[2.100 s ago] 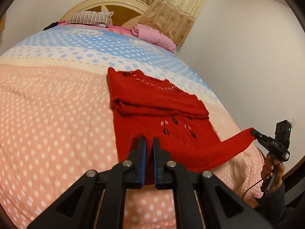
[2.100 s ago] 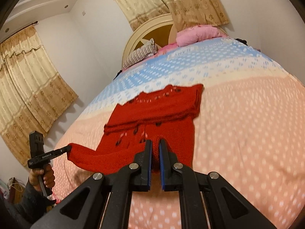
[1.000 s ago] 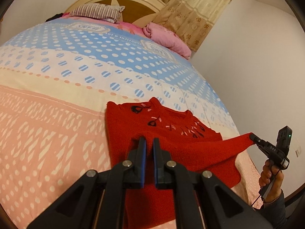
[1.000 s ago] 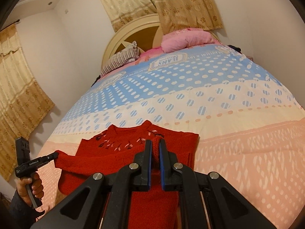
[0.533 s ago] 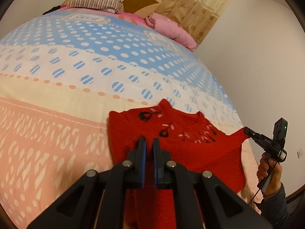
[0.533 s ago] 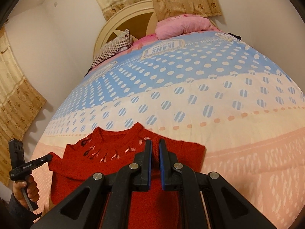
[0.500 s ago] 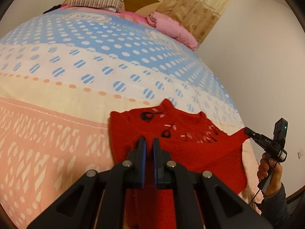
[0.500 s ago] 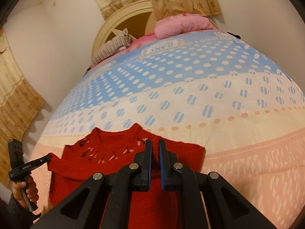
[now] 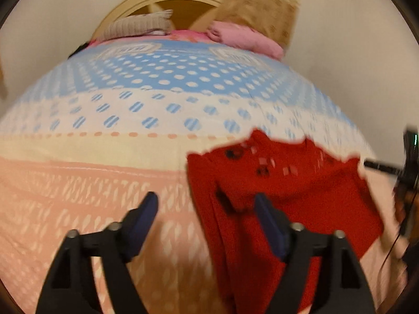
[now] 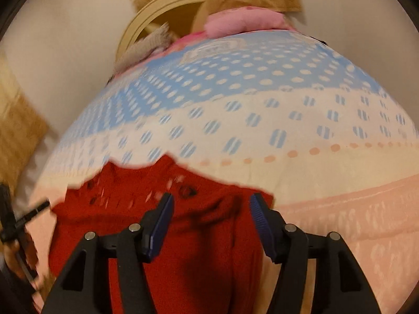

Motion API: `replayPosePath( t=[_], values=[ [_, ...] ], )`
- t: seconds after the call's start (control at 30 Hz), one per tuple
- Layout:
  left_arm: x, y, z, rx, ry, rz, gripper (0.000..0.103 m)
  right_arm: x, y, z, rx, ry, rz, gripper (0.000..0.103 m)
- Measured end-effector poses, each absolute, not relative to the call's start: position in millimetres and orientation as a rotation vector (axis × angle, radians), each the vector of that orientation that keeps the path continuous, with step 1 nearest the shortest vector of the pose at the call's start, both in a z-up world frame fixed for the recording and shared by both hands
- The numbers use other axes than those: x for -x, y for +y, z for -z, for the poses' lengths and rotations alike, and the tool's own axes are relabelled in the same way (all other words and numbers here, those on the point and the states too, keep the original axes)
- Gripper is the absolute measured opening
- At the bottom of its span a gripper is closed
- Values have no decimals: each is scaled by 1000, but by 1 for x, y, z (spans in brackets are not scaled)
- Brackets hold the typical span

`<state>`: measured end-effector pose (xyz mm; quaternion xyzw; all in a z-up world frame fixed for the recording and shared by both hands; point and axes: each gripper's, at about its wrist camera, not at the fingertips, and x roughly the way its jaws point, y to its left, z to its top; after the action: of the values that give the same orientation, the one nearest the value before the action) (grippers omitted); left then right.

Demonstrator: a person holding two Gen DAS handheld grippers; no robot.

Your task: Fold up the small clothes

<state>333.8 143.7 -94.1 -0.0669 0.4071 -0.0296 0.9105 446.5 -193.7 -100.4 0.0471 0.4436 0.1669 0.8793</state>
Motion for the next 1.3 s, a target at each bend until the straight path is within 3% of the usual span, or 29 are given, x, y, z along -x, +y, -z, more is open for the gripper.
replayPosePath(
  t=[0.17,0.5,0.8,0.97,1.3],
  values=[
    [-349,117,112,-24,884,15,81,-435,-138,131,114,1094,-432,61],
    [-367,158,114,99,866,-174,82,-467,-152,126,-45,995,-308,61],
    [-303,143,109,165,849,-105,82,-400,-177,118,-53,957,-303,61],
    [-282,127,111,104,809,-110,91,-358,-180,109,-55,883,-349,61],
    [-264,124,141,117,823,-127,94,-313,-196,150,-29,907,-296,61]
  ],
)
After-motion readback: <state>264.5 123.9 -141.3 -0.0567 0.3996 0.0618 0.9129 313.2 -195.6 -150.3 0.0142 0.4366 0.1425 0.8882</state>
